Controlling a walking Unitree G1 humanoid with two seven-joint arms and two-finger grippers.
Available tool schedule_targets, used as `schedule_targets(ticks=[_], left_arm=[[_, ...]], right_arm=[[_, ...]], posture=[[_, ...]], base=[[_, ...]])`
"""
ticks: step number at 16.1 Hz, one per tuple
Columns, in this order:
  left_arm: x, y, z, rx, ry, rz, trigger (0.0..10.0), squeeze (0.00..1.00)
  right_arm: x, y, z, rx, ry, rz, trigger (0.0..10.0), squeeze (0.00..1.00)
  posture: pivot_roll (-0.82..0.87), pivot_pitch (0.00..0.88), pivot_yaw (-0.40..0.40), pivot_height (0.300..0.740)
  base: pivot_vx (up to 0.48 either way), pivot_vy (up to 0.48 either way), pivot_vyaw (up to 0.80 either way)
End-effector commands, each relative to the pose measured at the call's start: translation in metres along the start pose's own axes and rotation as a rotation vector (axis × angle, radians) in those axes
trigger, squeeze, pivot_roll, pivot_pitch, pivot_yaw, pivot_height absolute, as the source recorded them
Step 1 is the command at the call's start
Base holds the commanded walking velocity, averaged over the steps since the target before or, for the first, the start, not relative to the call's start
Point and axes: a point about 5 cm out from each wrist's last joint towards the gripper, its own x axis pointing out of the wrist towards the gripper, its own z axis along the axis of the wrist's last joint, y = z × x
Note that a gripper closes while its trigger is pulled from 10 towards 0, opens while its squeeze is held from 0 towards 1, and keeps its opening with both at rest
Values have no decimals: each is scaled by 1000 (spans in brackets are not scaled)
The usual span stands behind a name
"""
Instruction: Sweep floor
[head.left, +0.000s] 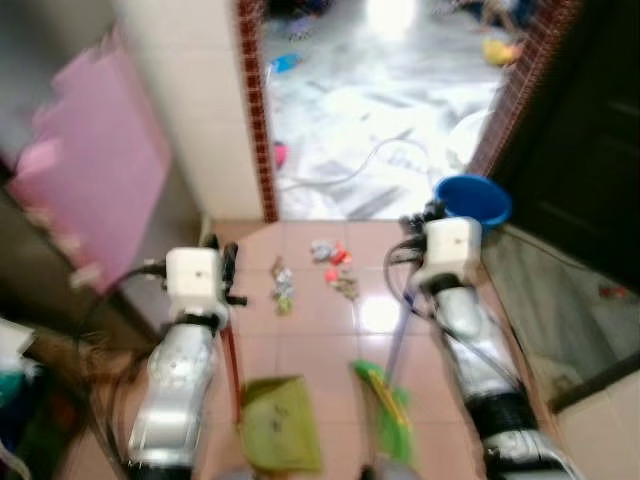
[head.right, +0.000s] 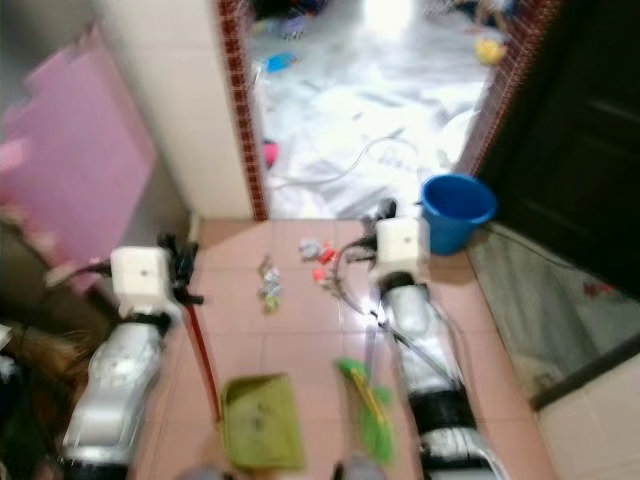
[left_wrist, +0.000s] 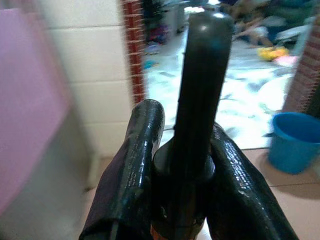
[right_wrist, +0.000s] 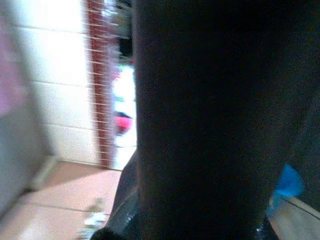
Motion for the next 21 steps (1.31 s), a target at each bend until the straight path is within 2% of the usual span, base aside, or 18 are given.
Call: schedule_targets(ticks=[1,3,6,9,10,12,15,18,21], left_arm=[[3,5,16,-12,-81,15,10000,0],[8,10,23,3,-117,61,10000,0],[11,15,29,33,-144,106,10000,0],[13,20,32,69,-166,143,10000,0],[14,22,34,114,-196,152,10000,0],[18,27,35,157,-227,159,10000,0],[25,35,35,176,-238,199,10000,0],[27,34,36,186,-258,210,10000,0],[30,25,34,165,-257,182,10000,0]], right_arm=[[9,7,18,-25,-77,32,10000,0],[14,9,33,-76,-145,56,10000,0],[21,7,45,-93,-183,56,10000,0],[24,5,42,-63,-148,23,10000,0],[23,7,39,-31,-142,36,10000,0],[20,10,40,-36,-177,60,10000,0],[17,13,40,-24,-190,76,10000,0],[19,13,39,-11,-172,65,10000,0],[19,10,44,-45,-204,53,10000,0]], posture=[[71,0,-10,740],[72,0,-11,740],[70,0,-11,740],[68,0,-16,740],[67,0,-21,740],[63,0,-29,740],[58,0,-28,740],[56,0,-27,740],[56,0,-29,740]], base=[[431,0,0],[431,0,0],[418,92,0],[379,292,0],[360,315,0],[354,322,0],[352,324,0],[369,304,0],[480,0,0]])
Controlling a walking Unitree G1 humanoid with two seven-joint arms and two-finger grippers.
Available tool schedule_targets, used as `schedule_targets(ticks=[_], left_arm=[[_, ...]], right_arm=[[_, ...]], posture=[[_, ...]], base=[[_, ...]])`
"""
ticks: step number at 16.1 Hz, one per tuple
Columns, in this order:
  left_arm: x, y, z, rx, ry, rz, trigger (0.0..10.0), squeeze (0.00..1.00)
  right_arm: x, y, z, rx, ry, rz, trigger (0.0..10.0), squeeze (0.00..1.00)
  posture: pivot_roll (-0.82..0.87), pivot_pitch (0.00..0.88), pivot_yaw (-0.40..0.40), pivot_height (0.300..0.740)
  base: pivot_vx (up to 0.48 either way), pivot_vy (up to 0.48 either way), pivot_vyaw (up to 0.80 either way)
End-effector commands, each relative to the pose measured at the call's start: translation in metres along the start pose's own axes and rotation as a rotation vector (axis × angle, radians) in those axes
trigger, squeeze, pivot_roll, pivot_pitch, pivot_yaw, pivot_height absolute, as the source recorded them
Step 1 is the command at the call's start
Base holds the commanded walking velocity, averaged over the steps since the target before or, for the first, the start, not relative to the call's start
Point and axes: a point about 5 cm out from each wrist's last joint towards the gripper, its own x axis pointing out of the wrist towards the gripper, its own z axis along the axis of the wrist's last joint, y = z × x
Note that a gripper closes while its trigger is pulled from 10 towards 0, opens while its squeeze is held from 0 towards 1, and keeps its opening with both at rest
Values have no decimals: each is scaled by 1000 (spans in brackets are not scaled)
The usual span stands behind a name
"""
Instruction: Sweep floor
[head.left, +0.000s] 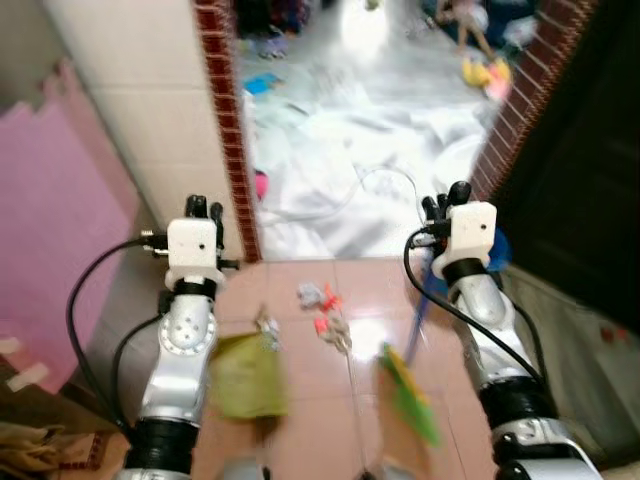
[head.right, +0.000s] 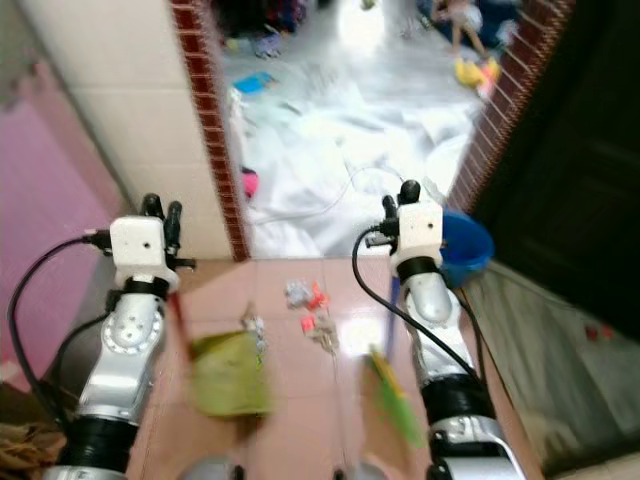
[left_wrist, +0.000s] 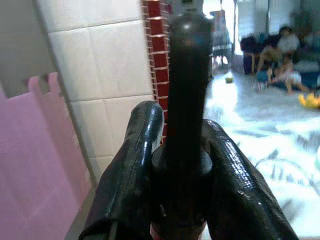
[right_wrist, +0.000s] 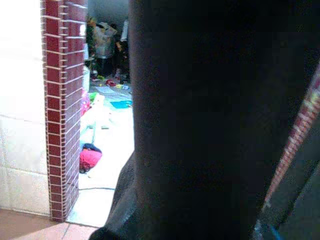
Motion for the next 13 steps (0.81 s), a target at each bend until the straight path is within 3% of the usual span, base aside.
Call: schedule_targets(ticks=[1,9,13], left_arm=[[6,0,10,18,-61,-3,10000,0],[6,-6,14,31,-83,-17,10000,0],[6,-9,15,36,-89,-23,10000,0]], right_arm=[[8,7,20,14,-99,14,10000,0],[10,6,24,-59,-128,1,10000,0],[12,5,23,-51,-123,0,10000,0]], posture=[[58,0,-28,740],[67,0,-30,740],[71,0,-33,740]], base=[[480,0,0],[480,0,0],[480,0,0]])
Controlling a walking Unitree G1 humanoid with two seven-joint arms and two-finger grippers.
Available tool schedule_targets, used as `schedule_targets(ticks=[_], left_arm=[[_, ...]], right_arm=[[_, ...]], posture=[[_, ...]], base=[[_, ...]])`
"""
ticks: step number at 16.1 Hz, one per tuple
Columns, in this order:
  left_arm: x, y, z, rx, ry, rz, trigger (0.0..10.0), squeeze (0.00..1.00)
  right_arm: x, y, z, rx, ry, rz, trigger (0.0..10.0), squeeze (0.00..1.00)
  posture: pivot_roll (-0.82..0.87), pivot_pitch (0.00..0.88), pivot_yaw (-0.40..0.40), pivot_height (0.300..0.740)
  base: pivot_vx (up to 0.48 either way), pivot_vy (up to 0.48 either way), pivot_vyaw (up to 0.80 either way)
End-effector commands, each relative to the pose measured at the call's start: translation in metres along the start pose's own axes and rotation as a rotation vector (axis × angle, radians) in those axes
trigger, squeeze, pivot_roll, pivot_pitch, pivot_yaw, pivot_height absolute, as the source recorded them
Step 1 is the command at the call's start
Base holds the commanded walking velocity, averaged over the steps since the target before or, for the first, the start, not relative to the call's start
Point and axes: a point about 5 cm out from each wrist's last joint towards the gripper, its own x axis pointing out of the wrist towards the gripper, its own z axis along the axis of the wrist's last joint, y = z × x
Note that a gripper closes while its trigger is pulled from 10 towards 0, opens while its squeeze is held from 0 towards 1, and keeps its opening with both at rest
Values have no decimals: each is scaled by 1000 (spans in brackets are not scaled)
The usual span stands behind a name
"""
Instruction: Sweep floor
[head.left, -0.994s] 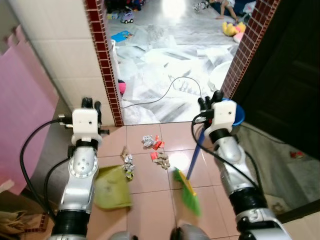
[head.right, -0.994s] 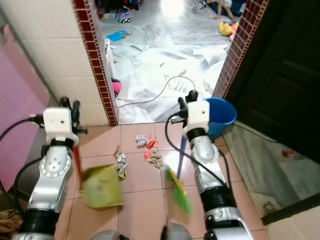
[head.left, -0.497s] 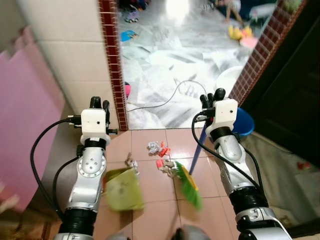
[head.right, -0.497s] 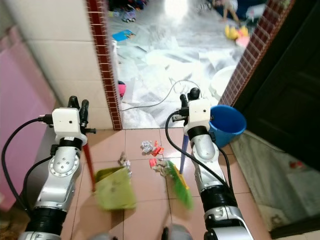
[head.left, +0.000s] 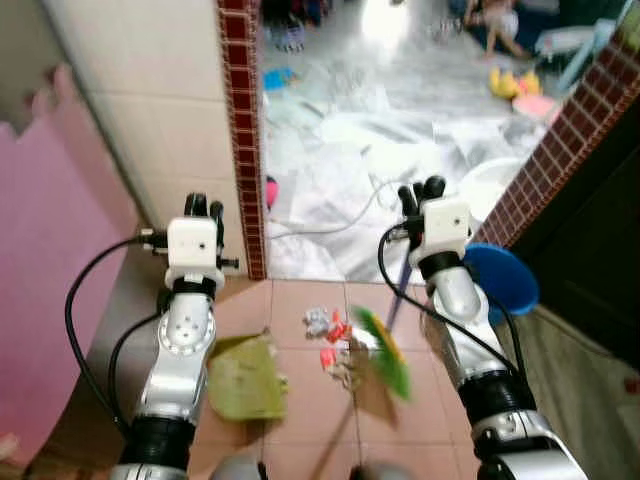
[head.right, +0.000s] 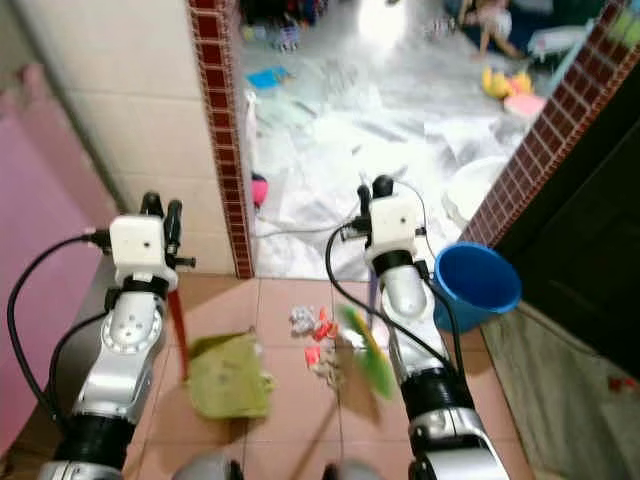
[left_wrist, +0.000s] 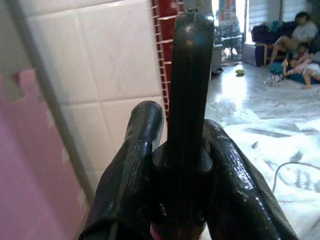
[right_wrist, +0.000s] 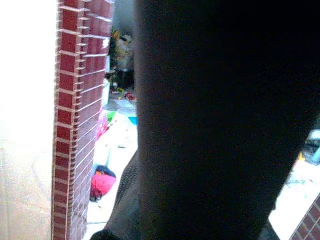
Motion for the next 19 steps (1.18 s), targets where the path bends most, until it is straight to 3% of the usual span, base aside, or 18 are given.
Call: schedule_targets(ticks=[1,5,7,9,14,19], left_arm=[[6,-6,16,-3,-83,-9,10000,0],[7,-10,14,-18,-79,-16,10000,0],[7,-18,3,-32,-23,-41,10000,0],[3,-34,-10,-62,33,-106,10000,0],[-5,-51,-27,-109,95,-187,10000,0],[-14,-85,-44,-181,206,-313,10000,0]], right_arm=[[3,-16,7,-54,-31,-28,10000,0],[5,-17,7,-51,-28,-36,10000,0],[6,-19,7,-51,-27,-39,10000,0],[6,-20,5,-55,-19,-51,10000,0],[7,-23,2,-66,2,-79,10000,0],[6,-21,-8,-2,65,-122,10000,0]], posture=[[71,0,-33,740],[65,0,-35,740],[61,0,-37,740],[56,0,-37,740],[47,0,-38,740],[40,0,-34,740]], base=[[480,0,0],[219,0,0],[0,0,0],[0,0,0],[0,0,0],[0,0,0]])
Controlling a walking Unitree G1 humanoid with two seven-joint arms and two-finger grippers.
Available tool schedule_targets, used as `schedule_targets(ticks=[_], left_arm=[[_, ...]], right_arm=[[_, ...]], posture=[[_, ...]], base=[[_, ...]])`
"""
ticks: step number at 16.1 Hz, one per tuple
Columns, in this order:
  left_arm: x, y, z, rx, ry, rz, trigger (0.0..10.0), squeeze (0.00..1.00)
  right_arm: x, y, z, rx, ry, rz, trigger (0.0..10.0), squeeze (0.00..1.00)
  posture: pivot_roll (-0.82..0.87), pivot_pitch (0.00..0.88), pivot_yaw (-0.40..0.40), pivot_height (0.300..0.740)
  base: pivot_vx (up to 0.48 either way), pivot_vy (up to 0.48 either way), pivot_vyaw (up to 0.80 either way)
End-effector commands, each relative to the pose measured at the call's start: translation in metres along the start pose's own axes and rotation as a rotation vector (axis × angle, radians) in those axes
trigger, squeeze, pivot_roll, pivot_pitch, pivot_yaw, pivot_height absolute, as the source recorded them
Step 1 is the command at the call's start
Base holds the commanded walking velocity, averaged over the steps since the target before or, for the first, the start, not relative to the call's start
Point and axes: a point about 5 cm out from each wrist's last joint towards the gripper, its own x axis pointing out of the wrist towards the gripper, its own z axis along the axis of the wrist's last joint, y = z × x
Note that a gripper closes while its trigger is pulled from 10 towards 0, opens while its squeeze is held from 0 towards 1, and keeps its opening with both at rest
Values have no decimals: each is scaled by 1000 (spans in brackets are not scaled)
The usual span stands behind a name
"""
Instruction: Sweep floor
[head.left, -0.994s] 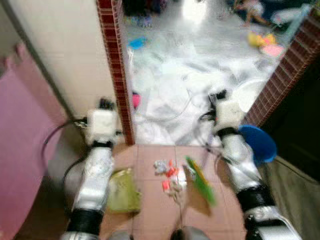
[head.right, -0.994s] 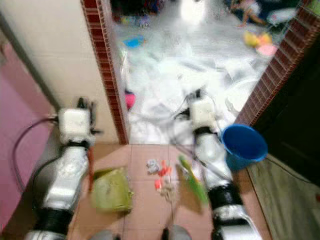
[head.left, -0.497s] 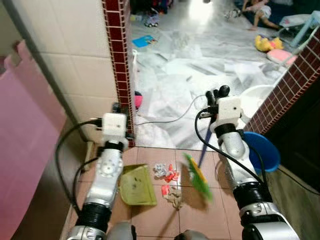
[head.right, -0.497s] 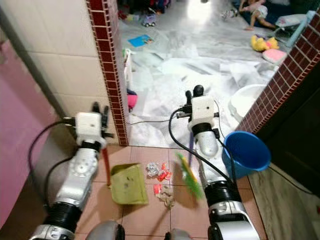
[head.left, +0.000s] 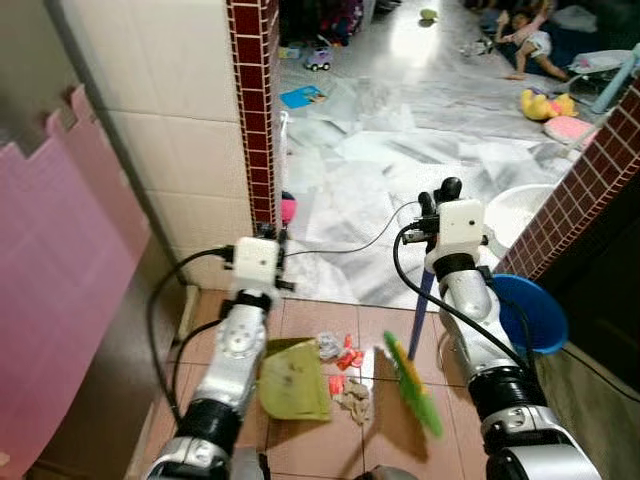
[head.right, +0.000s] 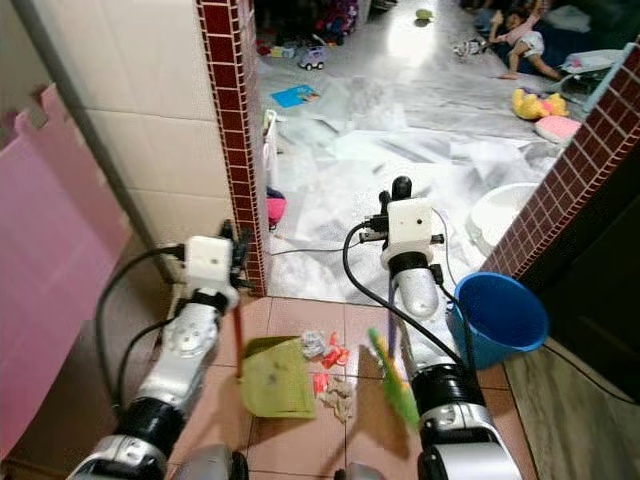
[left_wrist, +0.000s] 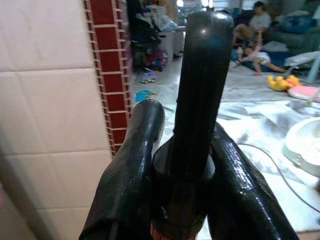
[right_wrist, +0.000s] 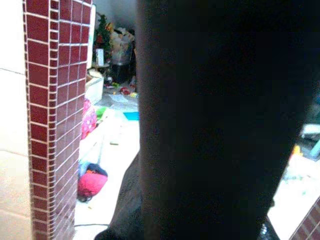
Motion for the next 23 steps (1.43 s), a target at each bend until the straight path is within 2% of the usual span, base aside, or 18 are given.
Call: schedule_targets(ticks=[1,4,7,8,10,14,15,16,17,20,22,23], left_arm=[[-4,-13,-14,-52,83,-48,10000,0],[-6,-20,-21,-97,126,-93,10000,0],[-8,-23,-27,-129,159,-99,10000,0],[-8,-23,-27,-154,165,-104,10000,0],[-7,-22,-27,-154,156,-104,10000,0],[-5,-20,-27,-144,163,-93,10000,0],[-4,-17,-23,-125,141,-96,10000,0],[-1,-13,-17,-42,103,-98,10000,0],[1,-8,-12,6,70,-96,10000,0],[3,9,0,38,31,-71,10000,0],[0,9,-1,44,39,-82,10000,0],[-4,9,-9,99,84,-96,10000,0]], right_arm=[[8,-5,10,19,-29,-34,10000,0],[12,-1,8,84,4,-63,10000,0],[23,15,12,292,49,-88,10000,0],[27,19,17,344,43,-80,10000,0],[36,26,34,441,8,-50,10000,0],[47,31,63,487,-75,39,10000,0],[48,28,76,440,-136,93,10000,0],[49,25,84,384,-183,122,10000,0],[48,20,89,324,-220,139,10000,0],[43,-6,88,185,-267,109,10000,0],[42,-12,86,132,-270,101,10000,0],[39,-18,78,78,-251,90,10000,0]], posture=[[40,0,-36,740],[38,0,-32,740],[41,0,-33,740],[42,0,-34,740],[42,0,-37,740],[38,0,-42,740],[34,0,-42,740],[30,0,-42,740],[27,0,-41,740],[31,0,-44,740],[33,0,-46,740],[34,0,-45,740]], base=[[0,0,0],[0,0,0],[0,0,0],[0,0,0],[0,0,0],[0,0,0],[0,0,0],[0,0,0],[0,0,0],[0,0,0],[0,0,0],[0,0,0]])
